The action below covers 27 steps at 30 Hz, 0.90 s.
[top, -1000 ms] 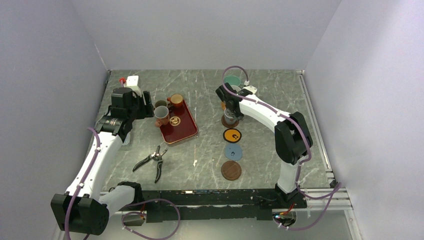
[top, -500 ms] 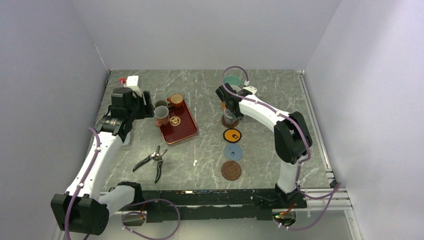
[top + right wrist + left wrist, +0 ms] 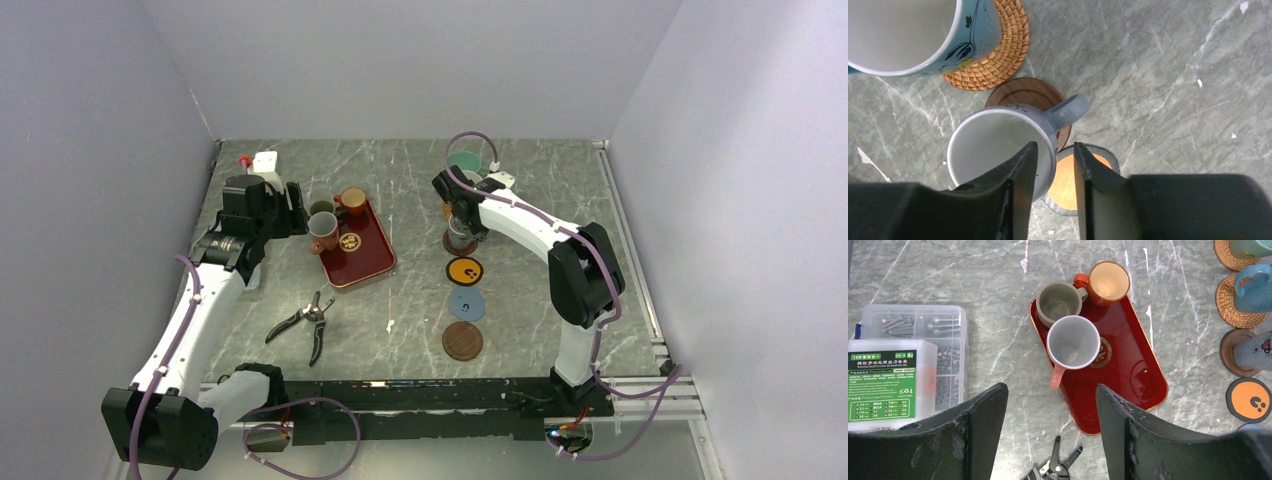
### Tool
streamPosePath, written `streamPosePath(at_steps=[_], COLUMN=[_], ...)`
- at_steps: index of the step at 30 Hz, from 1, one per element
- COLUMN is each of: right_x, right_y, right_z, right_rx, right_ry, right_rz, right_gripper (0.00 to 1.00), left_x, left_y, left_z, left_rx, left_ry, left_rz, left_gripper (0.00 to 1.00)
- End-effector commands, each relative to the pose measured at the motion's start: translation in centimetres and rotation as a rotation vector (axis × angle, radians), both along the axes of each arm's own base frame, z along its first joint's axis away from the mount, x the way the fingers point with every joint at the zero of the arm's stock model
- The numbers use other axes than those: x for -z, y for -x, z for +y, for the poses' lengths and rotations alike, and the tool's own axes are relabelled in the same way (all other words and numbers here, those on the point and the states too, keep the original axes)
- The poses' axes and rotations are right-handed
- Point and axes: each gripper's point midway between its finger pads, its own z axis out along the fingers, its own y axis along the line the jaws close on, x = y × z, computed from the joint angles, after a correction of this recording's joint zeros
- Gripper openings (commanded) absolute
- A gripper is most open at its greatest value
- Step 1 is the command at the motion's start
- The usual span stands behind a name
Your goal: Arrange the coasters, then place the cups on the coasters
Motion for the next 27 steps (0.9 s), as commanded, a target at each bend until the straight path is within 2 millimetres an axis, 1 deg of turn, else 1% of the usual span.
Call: streamPosePath(at_steps=[1, 9, 15, 20, 22, 25, 27], right_x=[-1.4, -3.2, -4.9, -7.4, -8.6, -10.7, -12.0], right_y=[-0.7, -0.5, -0.3, 0.0, 0.3, 0.4, 0.6], right_z=[0.3, 0.5, 0.9, 2.9, 3.3, 3.0, 2.2], right_rx=[-0.019, -0.069, -0.133, -0.296, -0.353, -0.441, -0.482], right_ry=[-0.031, -0.056, -0.093, -0.186, -0.215, -0.2, -0.156], right_rz=[-0.05, -0.089, -0.133, -0.206, -0.257, -0.338, -0.373], right_gripper=[0.45, 0.58, 0.63, 0.74, 0.78, 0.85, 0.88], left_x=[-1.4, -1.5, -1.0, 0.0, 0.5, 1.2, 1.6], left_y=[-0.4, -0.2, -0.5, -0.9, -1.0, -1.4, -1.7], left_z=[-0.3, -0.5, -1.0, -2.0, -2.2, -2.7, -3.1], left_rx=[0.008, 0.019, 0.035, 0.067, 0.07, 0.068, 0.06], left_ry=[0.018, 0.025, 0.044, 0.078, 0.094, 0.128, 0.162], left_rz=[-0.052, -0.055, -0.043, -0.018, 0.0, 0.026, 0.043], left_gripper=[0.71, 0.7, 0.71, 0.72, 0.73, 0.73, 0.73])
